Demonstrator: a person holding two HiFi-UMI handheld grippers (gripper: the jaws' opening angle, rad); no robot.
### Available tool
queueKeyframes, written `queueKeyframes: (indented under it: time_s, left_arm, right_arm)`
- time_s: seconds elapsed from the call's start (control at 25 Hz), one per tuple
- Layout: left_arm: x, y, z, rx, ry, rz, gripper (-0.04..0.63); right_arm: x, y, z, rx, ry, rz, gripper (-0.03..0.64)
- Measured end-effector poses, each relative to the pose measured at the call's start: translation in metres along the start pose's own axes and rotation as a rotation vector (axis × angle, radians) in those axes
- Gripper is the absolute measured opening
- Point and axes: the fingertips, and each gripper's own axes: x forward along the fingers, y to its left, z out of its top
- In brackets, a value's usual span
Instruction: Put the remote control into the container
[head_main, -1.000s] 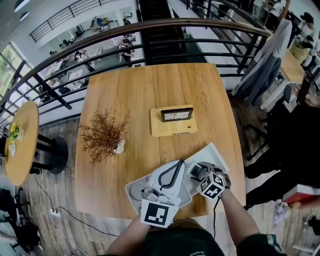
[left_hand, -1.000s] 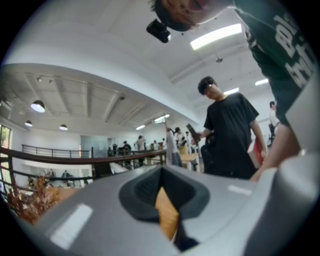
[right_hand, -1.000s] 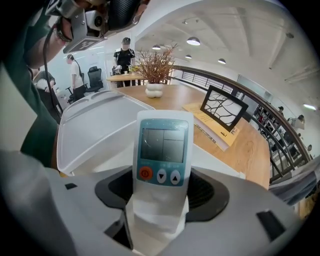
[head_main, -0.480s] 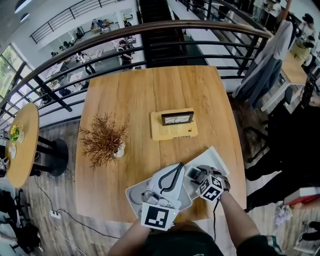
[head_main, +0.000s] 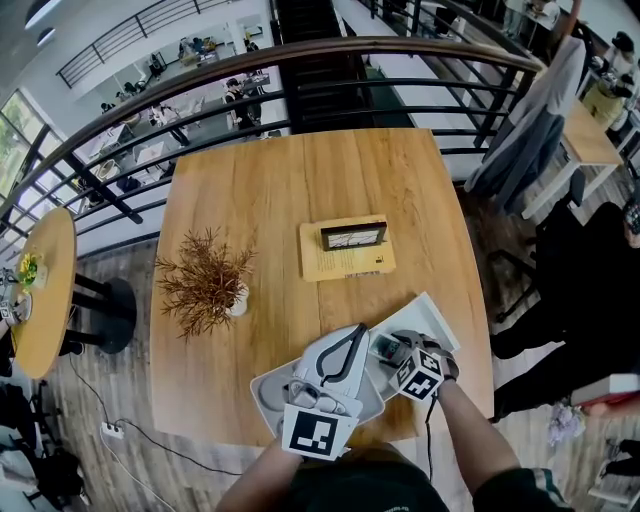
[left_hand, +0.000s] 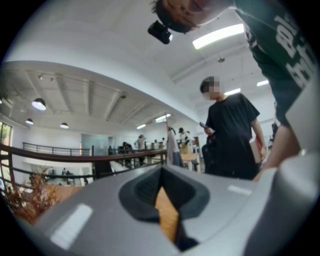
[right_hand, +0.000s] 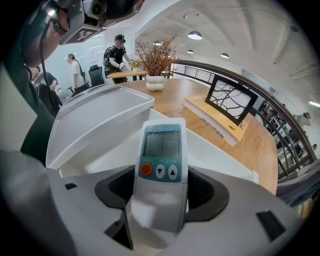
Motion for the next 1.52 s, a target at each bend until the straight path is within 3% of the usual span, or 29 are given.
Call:
queueKeyframes:
  time_s: [0.76,1.32,1.52]
  left_arm:
    - [0.011,0.003,-0.011,-0.014,0.019,-0.020,-0.002]
    - [0.014,0.005,-0.012,-0.013,0.012,-0.034,-0.002]
    - [0.012,0.004,-0.012,-0.014,0.009,-0.040,-0.002]
  right_arm:
    - [0.005,0.005,0.000,-0.005,0.042,0.086,0.304]
    - [0.007,0.006,-0.002,0.012,0.057,0.096,0.305]
    - [0.006,0.010,0.007,0.037,0.022,0.116,0.305]
